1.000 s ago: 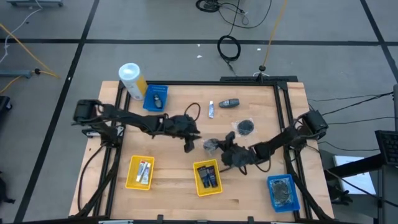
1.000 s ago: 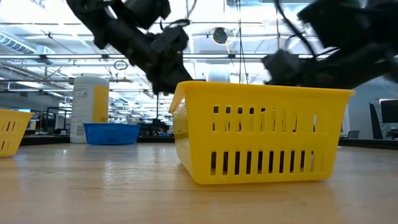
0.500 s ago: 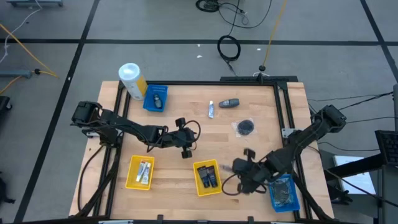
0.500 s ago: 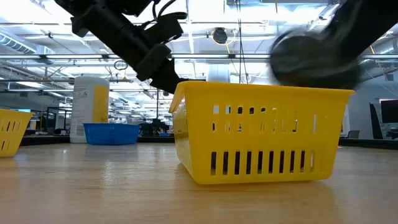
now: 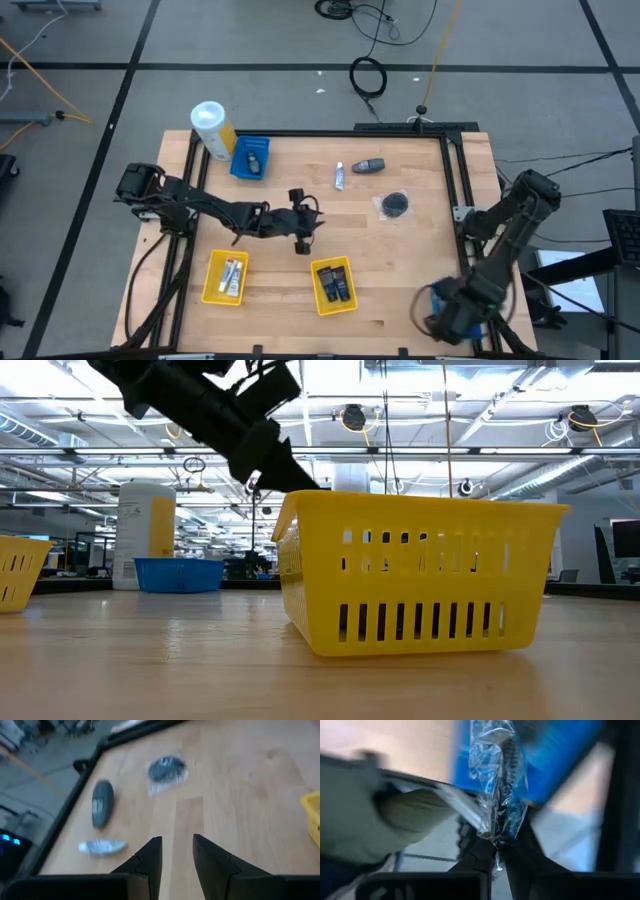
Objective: Pick & Place Travel size toiletries
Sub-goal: Put the black hairbrush into the bottom blue bin
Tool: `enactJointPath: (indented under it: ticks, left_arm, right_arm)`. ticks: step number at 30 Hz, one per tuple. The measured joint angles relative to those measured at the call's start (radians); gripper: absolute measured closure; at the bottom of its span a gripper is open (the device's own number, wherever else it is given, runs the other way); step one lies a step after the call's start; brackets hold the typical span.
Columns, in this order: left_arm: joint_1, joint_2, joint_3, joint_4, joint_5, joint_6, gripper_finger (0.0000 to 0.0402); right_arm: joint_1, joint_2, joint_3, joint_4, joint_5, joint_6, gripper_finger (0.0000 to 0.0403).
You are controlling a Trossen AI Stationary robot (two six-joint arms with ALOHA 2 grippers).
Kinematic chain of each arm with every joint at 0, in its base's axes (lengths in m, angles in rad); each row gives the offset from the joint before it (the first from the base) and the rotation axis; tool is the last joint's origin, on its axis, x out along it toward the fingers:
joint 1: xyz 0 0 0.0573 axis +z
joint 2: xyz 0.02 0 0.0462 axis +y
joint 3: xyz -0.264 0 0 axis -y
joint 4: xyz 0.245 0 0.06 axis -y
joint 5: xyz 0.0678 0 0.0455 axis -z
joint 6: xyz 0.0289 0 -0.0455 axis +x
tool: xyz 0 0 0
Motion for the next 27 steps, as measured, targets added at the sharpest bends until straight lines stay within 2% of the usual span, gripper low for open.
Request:
enactJointPath:
  ticks: [3, 10, 12, 15, 19, 21, 27]
  left_arm:
    - [0.005, 0.0, 0.0, 0.068, 0.017, 0.058, 0.0291]
    - [0.051, 0.0, 0.0, 0.195, 0.083, 0.122, 0.0291]
    - [0.067, 0.0, 0.0, 0.21, 0.104, 0.122, 0.0291]
    - [0.094, 0.0, 0.0, 0.225, 0.143, 0.12, 0.0291]
    - [0.119, 0.0, 0.0, 0.226, 0.196, 0.107, 0.0291]
    - [0.126, 0.0, 0.0, 0.226, 0.22, 0.105, 0.0291]
    - [0.129, 0.0, 0.0, 0.223, 0.227, 0.083, 0.0291]
  right_arm:
    - [0.058, -0.001, 0.0, -0.051, -0.052, 0.156, 0.0379]
    - [0.05, 0.024, 0.0, -0.242, -0.041, 0.159, 0.0372]
    - [0.049, 0.024, 0.0, -0.26, 0.002, 0.158, 0.0375]
    - [0.035, 0.023, -0.025, -0.234, 0.053, 0.148, 0.0374]
    - [0.018, 0.024, -0.119, -0.121, 0.044, 0.12, 0.0371]
    - [0.017, 0.024, -0.164, -0.068, 0.006, 0.104, 0.0372]
    - [0.018, 0.024, -0.23, 0.005, 0.003, 0.073, 0.0362]
